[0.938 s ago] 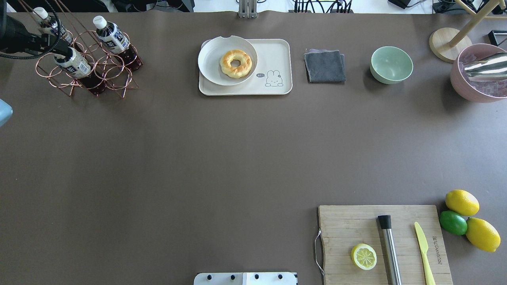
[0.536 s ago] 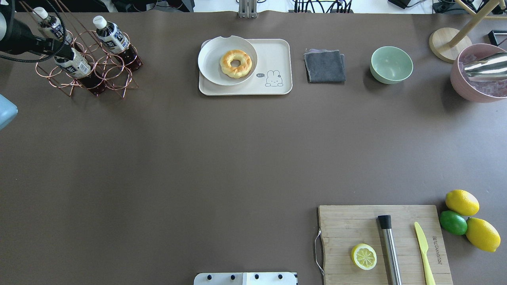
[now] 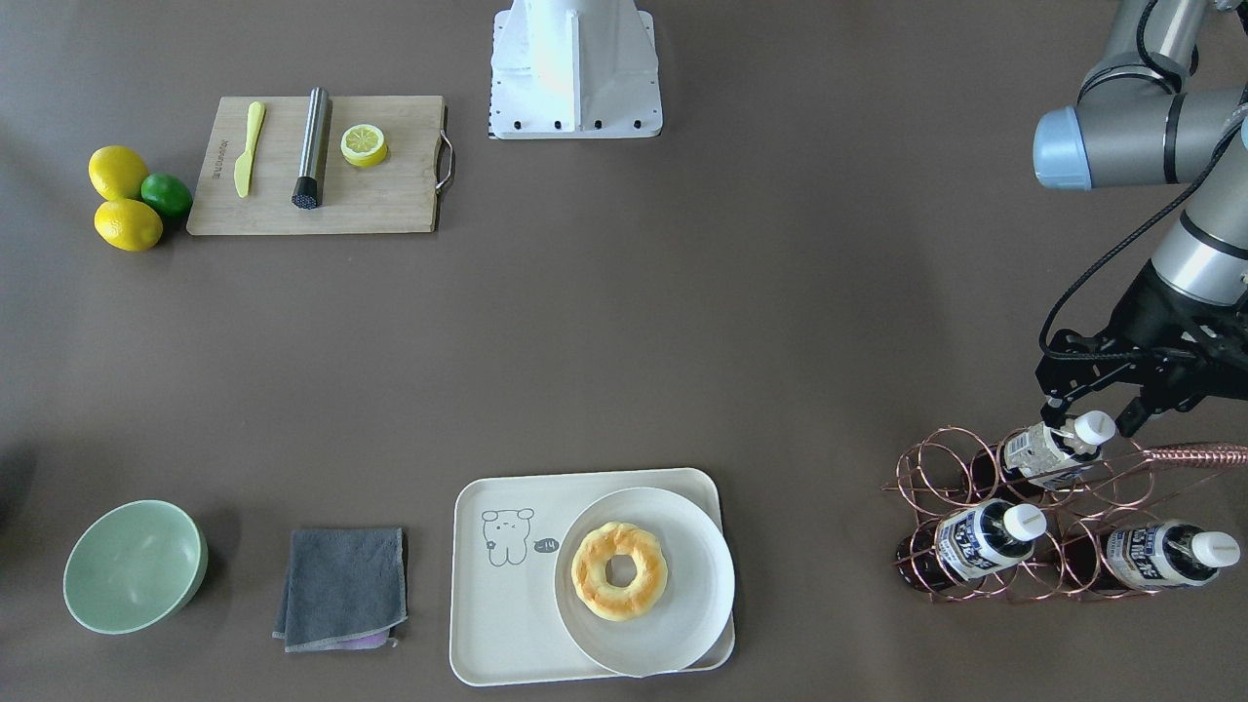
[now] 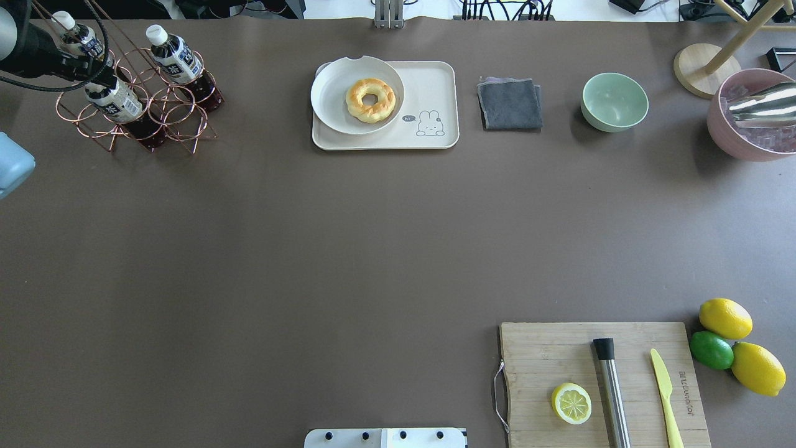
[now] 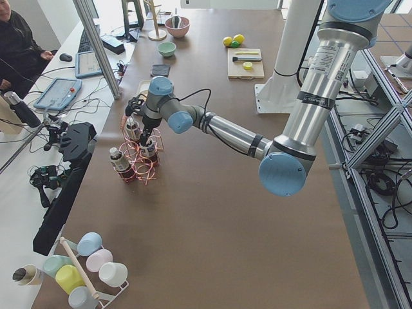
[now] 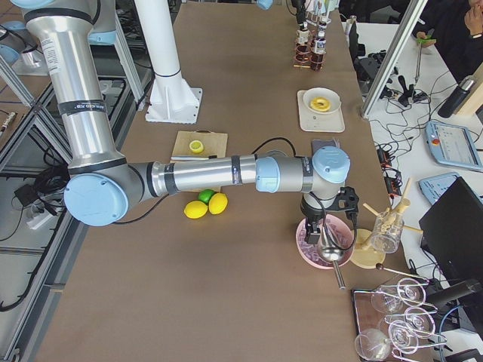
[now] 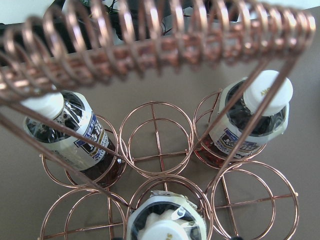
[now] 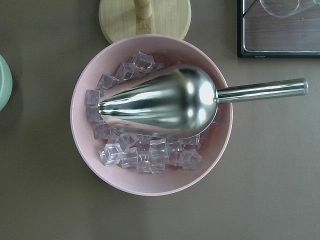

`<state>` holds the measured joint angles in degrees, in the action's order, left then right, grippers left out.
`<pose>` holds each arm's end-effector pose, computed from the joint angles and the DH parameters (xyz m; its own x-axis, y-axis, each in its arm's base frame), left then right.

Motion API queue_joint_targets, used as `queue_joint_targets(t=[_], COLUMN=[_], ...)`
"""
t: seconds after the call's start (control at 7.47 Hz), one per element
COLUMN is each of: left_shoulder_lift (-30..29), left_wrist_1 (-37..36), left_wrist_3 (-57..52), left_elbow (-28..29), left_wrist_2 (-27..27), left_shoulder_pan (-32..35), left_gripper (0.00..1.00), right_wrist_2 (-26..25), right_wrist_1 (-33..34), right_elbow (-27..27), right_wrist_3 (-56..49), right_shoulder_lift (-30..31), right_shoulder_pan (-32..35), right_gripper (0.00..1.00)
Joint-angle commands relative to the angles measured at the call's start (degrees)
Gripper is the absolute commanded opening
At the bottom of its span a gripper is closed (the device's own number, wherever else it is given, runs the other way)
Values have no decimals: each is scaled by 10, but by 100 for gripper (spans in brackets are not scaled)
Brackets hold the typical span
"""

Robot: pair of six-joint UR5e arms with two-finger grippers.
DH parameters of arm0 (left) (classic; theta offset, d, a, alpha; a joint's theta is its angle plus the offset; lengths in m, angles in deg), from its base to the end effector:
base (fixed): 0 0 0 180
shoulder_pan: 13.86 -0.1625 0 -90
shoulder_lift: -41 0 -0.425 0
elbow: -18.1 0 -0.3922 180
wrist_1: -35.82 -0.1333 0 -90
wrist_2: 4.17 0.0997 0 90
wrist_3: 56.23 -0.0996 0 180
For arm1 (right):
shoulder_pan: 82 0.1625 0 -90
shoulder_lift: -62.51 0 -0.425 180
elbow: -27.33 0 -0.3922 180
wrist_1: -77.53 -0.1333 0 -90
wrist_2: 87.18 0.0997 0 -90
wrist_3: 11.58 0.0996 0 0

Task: Place tea on tray
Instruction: 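Move the left gripper over the copper rack toward a tea bottle, then close the left gripper on the bottle cap and lift it from the rack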

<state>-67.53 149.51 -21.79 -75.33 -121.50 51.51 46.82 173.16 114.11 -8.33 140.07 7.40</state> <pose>0.1837 -0.6108 0.4094 0.7179 0.1921 -0.6691 0.1391 0.9022 0.4082 0.0580 -0.5833 0.5799 0.7183 0.0056 0.6957 -0.0303 0.9993 0.0232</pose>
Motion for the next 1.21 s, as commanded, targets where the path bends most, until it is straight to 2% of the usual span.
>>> queue_joint_targets(t=[0.0, 0.27, 0.54, 0.67, 0.8, 0.94, 1.07], left_shoulder_lift=[-5, -2, 4, 8, 8, 1, -4], left_wrist_1=[0, 4, 6, 6, 3, -6, -13], left_wrist_3=[-2, -2, -1, 2, 2, -2, -3], left_elbow=[6, 6, 4, -1, -8, -9, -10], left_wrist_2=[-2, -4, -5, -5, -7, -38, -98], left_shoulder_pan=[10, 11, 10, 10, 11, 30, 67], left_gripper=[68, 48, 41, 28, 0, 0, 0], right_wrist_2=[0, 1, 1, 1, 1, 1, 1], right_wrist_1=[0, 0, 0, 0, 0, 0, 0], right_elbow=[0, 0, 1, 3, 6, 6, 8], right_wrist_3=[1, 0, 0, 0, 0, 0, -1], right_shoulder_lift=[0, -1, 0, 3, 5, 6, 7], right_shoulder_pan=[0, 0, 0, 0, 0, 0, 0], right_gripper=[100, 100, 100, 100, 100, 100, 100])
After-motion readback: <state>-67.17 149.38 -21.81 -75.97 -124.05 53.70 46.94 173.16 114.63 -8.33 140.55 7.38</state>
